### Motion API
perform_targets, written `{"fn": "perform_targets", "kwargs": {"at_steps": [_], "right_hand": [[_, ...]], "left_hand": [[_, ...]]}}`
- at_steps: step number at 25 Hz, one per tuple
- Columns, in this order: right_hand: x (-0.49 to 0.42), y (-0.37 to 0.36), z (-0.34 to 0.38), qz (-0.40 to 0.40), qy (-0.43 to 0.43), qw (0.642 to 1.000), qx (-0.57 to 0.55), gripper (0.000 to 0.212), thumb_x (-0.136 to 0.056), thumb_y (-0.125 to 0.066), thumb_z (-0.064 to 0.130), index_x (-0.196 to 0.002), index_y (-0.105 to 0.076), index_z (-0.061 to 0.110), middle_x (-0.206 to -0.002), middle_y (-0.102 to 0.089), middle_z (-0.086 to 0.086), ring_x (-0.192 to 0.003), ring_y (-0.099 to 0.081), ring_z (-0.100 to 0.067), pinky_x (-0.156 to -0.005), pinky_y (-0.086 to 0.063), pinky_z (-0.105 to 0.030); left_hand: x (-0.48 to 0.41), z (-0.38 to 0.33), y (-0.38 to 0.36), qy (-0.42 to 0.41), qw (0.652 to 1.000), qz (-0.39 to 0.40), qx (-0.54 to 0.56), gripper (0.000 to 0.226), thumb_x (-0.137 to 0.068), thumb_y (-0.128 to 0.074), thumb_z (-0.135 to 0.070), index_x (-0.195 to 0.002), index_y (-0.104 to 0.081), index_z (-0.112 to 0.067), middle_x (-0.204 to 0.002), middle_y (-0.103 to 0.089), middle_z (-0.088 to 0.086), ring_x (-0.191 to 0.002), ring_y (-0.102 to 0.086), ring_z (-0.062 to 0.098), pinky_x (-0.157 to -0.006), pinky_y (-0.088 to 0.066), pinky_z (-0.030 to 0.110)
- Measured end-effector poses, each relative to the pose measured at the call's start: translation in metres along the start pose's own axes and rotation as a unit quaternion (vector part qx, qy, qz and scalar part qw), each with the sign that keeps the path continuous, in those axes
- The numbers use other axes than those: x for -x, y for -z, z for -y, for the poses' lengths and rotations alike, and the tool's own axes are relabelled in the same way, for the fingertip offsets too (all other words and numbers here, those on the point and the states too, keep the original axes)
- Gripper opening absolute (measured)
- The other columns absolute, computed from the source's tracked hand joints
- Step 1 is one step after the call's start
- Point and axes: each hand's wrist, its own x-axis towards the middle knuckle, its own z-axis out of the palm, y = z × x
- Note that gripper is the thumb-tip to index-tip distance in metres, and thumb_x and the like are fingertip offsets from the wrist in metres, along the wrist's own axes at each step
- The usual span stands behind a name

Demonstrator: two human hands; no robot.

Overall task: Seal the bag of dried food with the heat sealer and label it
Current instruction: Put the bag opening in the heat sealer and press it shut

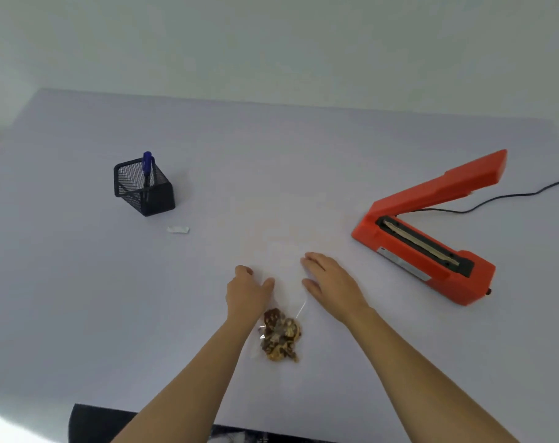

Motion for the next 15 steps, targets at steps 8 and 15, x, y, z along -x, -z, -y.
{"fn": "perform_targets", "kwargs": {"at_steps": [8, 15], "right_hand": [[0.002, -0.001, 0.001, -0.002, -0.002, 1.0, 0.015, 0.047, -0.096, -0.046, 0.025, -0.141, -0.036, 0.014, -0.149, -0.034, -0.002, -0.136, -0.03, -0.016, -0.111, -0.023, -0.026], [0.003, -0.002, 0.002, -0.018, -0.011, 1.0, -0.014, 0.047, -0.094, -0.05, 0.023, -0.139, -0.04, 0.012, -0.147, -0.037, -0.004, -0.134, -0.034, -0.018, -0.111, -0.026, -0.029]], "left_hand": [[0.002, 0.005, -0.005, -0.025, 0.999, 0.007, 0.048, 0.02, -0.087, -0.057, -0.025, -0.081, -0.062, -0.007, -0.073, -0.059, 0.001, -0.072, -0.054, 0.018, -0.058, -0.039, 0.022], [0.014, 0.014, -0.011, -0.122, 0.99, -0.05, 0.044, 0.016, -0.092, -0.054, -0.023, -0.086, -0.065, -0.013, -0.077, -0.065, 0.0, -0.072, -0.059, 0.017, -0.065, -0.047, 0.026]]}}
